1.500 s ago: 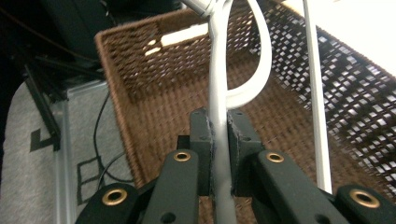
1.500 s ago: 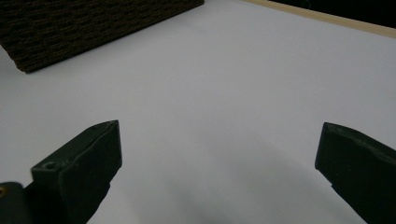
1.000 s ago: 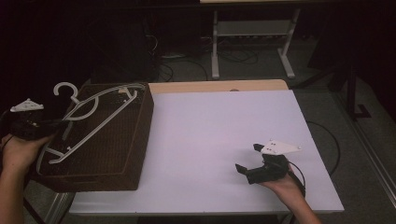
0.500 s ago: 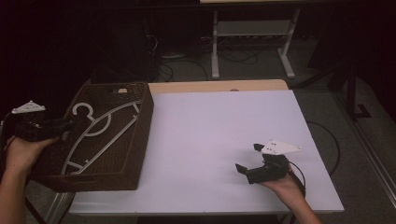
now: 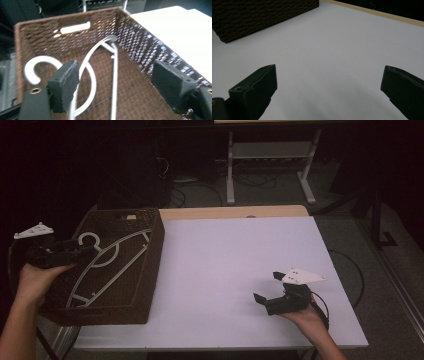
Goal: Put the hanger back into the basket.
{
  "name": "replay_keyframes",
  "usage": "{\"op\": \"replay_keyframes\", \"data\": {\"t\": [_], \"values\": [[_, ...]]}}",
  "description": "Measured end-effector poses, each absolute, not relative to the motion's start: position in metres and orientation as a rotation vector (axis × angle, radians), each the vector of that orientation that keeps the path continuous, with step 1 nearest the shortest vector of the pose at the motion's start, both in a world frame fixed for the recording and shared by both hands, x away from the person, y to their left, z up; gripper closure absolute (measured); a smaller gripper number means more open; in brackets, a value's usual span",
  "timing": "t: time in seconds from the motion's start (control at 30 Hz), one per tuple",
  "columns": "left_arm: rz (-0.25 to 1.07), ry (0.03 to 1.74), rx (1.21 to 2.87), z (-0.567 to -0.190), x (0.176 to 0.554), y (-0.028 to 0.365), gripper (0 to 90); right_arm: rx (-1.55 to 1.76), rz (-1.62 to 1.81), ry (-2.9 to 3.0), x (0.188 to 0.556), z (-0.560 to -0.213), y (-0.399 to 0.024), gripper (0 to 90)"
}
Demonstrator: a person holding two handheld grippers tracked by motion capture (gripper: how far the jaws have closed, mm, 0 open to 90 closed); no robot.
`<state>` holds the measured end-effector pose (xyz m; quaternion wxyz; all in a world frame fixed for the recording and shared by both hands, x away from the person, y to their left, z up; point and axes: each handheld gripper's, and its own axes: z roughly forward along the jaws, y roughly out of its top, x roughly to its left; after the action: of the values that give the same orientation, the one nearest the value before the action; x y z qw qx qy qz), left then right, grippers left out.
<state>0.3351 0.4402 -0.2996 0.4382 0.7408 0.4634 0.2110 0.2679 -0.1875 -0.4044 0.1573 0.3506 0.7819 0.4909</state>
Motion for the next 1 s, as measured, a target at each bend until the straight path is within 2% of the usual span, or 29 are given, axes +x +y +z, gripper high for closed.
{"op": "replay_keyframes", "data": {"t": [0.2, 1.0], "values": [[0.515, 1.081, 1.798, -0.292, 0.333, 0.420, 13.7, 1.010, 1.425, 2.202, 0.271, -0.399, -0.193, 0.1], [0.401, 0.847, 1.692, -0.294, 0.311, 0.324, 3.2, 0.997, 1.509, 2.102, 0.279, -0.375, -0.208, 0.1]]}}
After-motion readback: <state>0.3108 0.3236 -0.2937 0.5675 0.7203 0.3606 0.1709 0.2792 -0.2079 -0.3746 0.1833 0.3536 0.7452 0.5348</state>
